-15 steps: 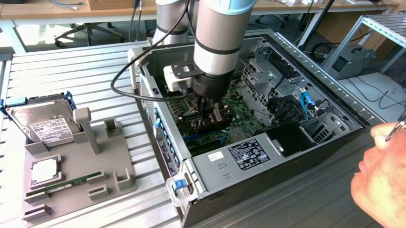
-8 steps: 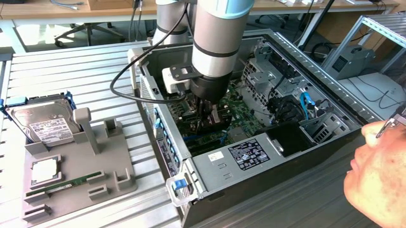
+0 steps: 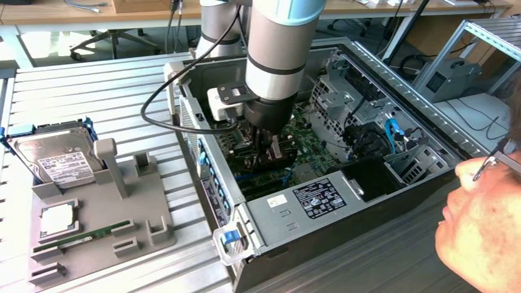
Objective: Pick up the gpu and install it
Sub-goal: 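Insert the gpu into the slot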
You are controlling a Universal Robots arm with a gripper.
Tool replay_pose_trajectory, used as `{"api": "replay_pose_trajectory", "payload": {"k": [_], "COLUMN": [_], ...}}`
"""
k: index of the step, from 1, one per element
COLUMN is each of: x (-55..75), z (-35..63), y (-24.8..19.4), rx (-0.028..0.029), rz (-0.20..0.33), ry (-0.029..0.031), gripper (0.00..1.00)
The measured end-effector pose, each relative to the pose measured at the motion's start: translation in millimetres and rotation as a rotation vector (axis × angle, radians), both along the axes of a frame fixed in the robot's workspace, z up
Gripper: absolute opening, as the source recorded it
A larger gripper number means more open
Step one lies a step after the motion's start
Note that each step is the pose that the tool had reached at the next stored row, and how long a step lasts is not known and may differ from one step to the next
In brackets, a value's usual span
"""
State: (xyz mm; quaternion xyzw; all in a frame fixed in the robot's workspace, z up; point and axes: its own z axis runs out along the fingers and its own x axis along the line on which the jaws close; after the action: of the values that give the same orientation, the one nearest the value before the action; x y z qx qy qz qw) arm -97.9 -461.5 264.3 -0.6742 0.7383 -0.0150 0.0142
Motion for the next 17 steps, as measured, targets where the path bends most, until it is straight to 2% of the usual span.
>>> {"api": "replay_pose_trajectory", "payload": {"k": [4, 14, 17], "x": [-3.8, -4.1, -4.1], "z": [-0.5, -3.3, -3.5], "y": [0.0, 0.3, 0.7], "rx": [0.0000, -0.0004, -0.0002], "rz": [0.000, 0.000, 0.016], "ry": [0.0000, 0.0001, -0.0001], "gripper": [0.27, 0.27, 0.27]}}
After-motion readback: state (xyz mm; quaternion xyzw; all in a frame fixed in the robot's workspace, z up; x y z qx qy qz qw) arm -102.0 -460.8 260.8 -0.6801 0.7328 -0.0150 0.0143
